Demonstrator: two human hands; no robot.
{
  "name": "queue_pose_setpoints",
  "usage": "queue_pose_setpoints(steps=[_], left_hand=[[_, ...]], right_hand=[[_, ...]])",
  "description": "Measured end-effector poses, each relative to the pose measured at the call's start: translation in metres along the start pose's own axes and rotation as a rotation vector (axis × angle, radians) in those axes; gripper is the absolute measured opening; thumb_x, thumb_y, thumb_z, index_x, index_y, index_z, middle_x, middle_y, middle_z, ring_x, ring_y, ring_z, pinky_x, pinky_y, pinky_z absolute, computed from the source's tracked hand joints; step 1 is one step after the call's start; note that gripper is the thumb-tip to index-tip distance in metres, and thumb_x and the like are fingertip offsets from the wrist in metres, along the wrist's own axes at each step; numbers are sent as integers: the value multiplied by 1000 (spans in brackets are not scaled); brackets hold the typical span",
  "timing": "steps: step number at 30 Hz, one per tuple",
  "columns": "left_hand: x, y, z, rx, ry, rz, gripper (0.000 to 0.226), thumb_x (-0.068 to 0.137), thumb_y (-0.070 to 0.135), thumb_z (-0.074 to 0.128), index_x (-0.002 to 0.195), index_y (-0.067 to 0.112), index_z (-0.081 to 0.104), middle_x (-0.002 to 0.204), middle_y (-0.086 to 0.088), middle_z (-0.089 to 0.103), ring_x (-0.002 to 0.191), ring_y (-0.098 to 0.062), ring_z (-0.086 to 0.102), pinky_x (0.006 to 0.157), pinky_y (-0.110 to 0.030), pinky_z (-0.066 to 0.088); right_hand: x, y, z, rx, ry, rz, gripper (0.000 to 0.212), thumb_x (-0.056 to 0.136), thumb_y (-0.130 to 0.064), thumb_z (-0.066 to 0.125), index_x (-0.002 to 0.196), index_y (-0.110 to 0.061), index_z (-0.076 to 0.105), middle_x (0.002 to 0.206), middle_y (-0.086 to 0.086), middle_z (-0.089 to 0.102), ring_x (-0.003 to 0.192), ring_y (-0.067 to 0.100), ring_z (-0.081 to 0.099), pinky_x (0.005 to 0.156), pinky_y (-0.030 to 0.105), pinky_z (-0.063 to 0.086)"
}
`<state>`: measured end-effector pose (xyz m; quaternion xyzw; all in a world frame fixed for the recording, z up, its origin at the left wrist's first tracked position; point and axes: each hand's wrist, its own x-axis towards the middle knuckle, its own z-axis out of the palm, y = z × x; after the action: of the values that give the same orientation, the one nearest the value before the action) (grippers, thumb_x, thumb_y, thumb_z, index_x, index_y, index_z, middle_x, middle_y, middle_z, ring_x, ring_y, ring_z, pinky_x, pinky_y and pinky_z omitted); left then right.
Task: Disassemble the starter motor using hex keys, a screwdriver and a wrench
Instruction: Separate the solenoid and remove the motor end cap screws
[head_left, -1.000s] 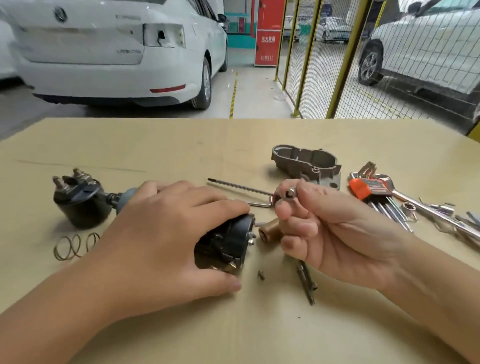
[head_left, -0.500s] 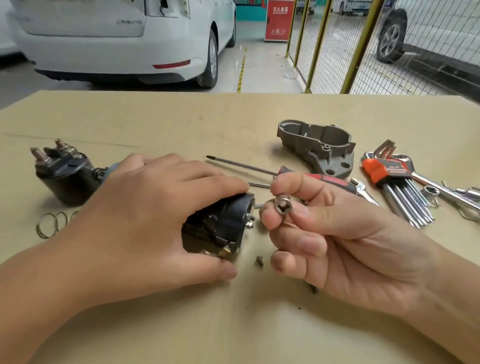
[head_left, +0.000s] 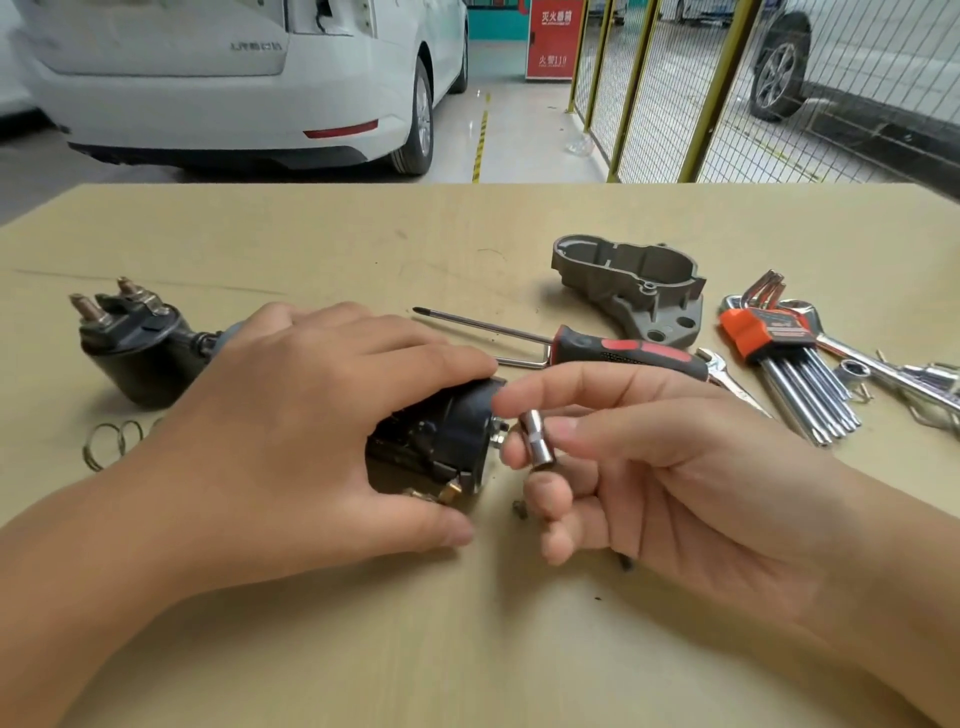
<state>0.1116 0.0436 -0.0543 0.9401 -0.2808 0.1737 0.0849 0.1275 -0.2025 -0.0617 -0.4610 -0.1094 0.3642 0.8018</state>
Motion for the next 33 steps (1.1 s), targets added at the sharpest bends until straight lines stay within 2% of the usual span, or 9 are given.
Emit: queue_pose_setpoints(steps=[6, 9, 13, 17, 20, 22, 26, 29, 33], left_hand=[[0, 0, 0, -10, -4, -1, 85, 61, 87, 63, 136, 46, 57, 129, 25, 65, 114, -13, 65, 87, -52, 49], [0, 0, -1, -12, -7, -5, 86, 61, 87, 63, 136, 45, 58, 129, 25, 65, 116, -12, 64, 87, -53, 49], [0, 0, -1, -15, -14, -8, 87, 61, 87, 65, 137, 45, 57, 129, 26, 65, 116, -11, 64, 87, -52, 49], [1, 2, -2, -25, -13, -16, 85, 60, 85, 66, 135, 45, 59, 128, 25, 66, 115, -14, 65, 88, -51, 49], [1, 5, -2, -70, -10, -52, 87, 58, 80, 69, 135, 38, 65, 126, 13, 70, 113, -24, 68, 93, -41, 42], [1, 8, -3, -95, -10, -71, 88, 58, 77, 67, 135, 34, 66, 125, 6, 71, 112, -29, 68, 92, -39, 36], [3, 11, -6, -116, -19, -81, 89, 56, 73, 72, 135, 33, 67, 125, 4, 71, 113, -30, 68, 93, -38, 35], [4, 11, -4, -54, -11, -39, 86, 55, 63, 79, 132, 24, 71, 119, -1, 74, 106, -33, 70, 90, -42, 37], [4, 10, -1, -59, 12, -41, 86, 55, 63, 79, 131, 23, 71, 120, -2, 74, 107, -34, 70, 91, -42, 36]], right_hand=[[-1, 8, 7, -401, 281, -110, 23, 73, 0, 73, 96, -5, 69, 80, 15, 65, 62, 26, 65, 60, 37, 58], [-3, 13, 10, -623, 359, -187, 11, 84, 0, 77, 85, -10, 72, 72, 10, 69, 60, 25, 70, 62, 41, 61], [-5, 15, 14, -797, 413, -331, 14, 95, -4, 69, 85, -14, 71, 62, 7, 70, 53, 25, 71, 55, 34, 60], [-3, 19, 16, -629, 460, -392, 16, 95, 1, 67, 82, -9, 71, 61, 13, 68, 54, 30, 71, 53, 30, 59], [-1, 23, 17, -538, 490, -415, 10, 93, 1, 68, 84, -3, 69, 61, 13, 67, 54, 30, 71, 57, 43, 63], [-1, 23, 17, -543, 500, -407, 8, 92, -2, 71, 84, -2, 68, 62, 14, 68, 54, 30, 71, 56, 41, 63], [-2, 23, 17, -605, 433, -313, 13, 91, -11, 73, 84, -4, 65, 56, 16, 68, 48, 34, 70, 49, 32, 57], [0, 21, 16, -630, 408, -320, 17, 95, -13, 70, 83, -4, 63, 55, 16, 65, 42, 34, 65, 44, 38, 56], [3, 17, 16, -559, 337, -271, 15, 99, -10, 65, 87, -2, 62, 63, 16, 65, 39, 31, 62, 42, 37, 54]])
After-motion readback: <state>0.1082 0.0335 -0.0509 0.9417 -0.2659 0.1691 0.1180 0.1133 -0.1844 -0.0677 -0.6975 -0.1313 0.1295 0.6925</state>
